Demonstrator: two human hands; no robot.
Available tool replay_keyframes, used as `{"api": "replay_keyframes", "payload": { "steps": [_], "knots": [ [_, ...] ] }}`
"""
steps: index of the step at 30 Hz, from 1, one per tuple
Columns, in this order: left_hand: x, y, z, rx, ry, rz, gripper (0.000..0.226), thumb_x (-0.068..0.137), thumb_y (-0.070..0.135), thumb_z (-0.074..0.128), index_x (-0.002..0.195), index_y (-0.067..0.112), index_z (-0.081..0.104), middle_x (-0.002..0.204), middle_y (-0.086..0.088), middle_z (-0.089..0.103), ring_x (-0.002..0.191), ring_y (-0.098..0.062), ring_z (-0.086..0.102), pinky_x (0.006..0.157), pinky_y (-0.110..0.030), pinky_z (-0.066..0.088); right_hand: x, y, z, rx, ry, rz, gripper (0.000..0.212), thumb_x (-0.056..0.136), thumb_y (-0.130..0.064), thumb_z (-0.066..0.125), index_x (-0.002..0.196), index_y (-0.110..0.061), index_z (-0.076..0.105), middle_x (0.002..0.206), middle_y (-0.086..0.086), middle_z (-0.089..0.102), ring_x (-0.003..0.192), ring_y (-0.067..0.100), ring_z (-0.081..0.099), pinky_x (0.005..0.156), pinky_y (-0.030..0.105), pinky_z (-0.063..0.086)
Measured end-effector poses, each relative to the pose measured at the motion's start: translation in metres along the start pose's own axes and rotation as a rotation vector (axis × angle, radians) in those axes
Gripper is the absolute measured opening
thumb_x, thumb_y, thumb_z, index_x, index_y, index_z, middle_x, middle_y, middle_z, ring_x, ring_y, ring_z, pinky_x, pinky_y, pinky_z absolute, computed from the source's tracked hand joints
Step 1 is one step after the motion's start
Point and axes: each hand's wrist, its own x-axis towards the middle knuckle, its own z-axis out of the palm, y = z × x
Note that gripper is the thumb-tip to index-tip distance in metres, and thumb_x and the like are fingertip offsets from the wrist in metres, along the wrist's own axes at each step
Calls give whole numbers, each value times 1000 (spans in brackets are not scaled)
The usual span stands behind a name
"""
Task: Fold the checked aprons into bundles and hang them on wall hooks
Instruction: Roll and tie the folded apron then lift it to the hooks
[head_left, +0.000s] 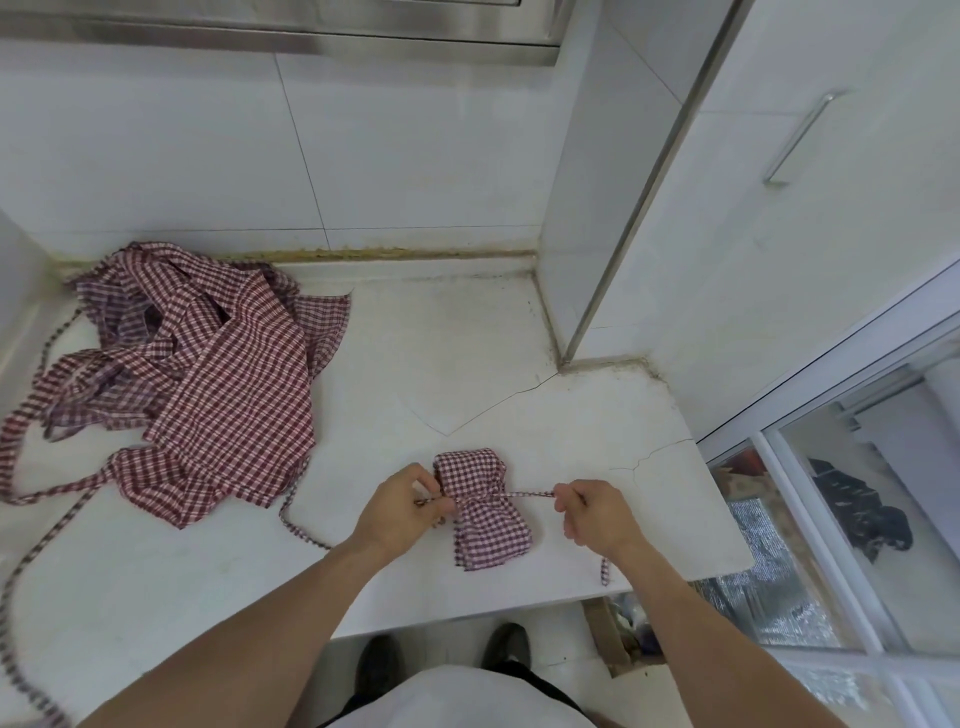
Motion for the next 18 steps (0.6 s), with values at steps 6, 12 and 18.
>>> {"api": "replay_keyframes", "payload": {
  "steps": [6, 12, 18],
  "knots": [
    [-4, 4, 0, 220, -115, -20, 18, 95, 37, 61, 83, 24, 64, 88, 9, 69, 82, -11, 65, 79, -30, 54, 8, 3, 10, -247, -41, -55, 23, 100, -16, 51, 81, -17, 63, 80, 3, 66, 74, 21, 61, 68, 28, 44],
    [-4, 28, 16, 250, -141, -75, 22, 100, 35, 52, 98, 13, 57, 87, 1, 62, 70, -12, 56, 56, -19, 43, -2, -39, 33, -223, -68, -249, 24, 101, -26, 51, 118, -10, 55, 99, 7, 68, 86, 21, 64, 77, 32, 51],
    [-2, 29, 22, 331, -49, -111, 28, 99, 47, 49, 90, 20, 54, 86, 5, 59, 78, -13, 55, 67, -29, 42, -5, -49, 45, -240, -89, -279, 28, 94, -37, 64, 104, -15, 51, 86, 2, 67, 77, 17, 64, 63, 21, 46]
  ]
}}
